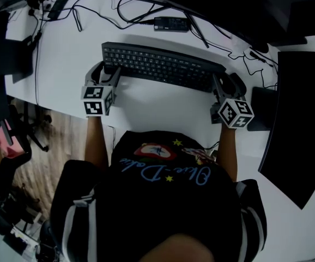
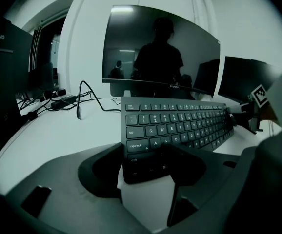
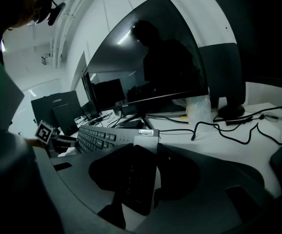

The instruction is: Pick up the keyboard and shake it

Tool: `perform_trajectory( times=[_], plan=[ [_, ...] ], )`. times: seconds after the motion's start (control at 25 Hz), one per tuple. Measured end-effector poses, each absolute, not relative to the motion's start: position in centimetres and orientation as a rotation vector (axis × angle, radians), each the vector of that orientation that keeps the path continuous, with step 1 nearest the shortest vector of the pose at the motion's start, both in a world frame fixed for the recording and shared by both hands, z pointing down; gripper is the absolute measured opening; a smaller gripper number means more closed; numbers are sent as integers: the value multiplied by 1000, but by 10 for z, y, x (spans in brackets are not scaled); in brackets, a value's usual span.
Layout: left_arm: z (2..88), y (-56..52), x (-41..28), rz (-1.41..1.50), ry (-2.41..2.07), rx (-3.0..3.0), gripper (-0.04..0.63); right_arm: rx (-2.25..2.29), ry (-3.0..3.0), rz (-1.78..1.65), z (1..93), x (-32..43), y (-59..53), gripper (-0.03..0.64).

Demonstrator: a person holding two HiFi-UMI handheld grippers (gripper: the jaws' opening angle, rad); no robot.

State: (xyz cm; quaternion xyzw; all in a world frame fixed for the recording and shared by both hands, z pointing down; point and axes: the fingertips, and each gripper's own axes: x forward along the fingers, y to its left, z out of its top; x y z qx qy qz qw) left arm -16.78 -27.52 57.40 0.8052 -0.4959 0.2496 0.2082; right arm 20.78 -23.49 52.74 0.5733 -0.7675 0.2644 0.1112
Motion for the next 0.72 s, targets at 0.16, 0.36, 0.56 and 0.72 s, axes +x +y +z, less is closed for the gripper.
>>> perform_trajectory(
  times=[0.16, 0.36, 0.56, 0.72],
  plan=[
    [578, -278, -167, 689, -1357, 2232, 247, 1690, -2244, 802, 535, 209, -243, 140],
    [582, -283, -166, 678, -1321, 2217, 247, 1691, -2228, 860, 545, 211, -251, 140],
    [586, -286, -166, 671, -1304, 2201, 250, 1683, -2220, 930, 556, 212, -256, 137],
    [589, -288, -165, 672, -1302, 2194, 250, 1667, -2197, 970, 564, 212, -259, 138]
  ],
)
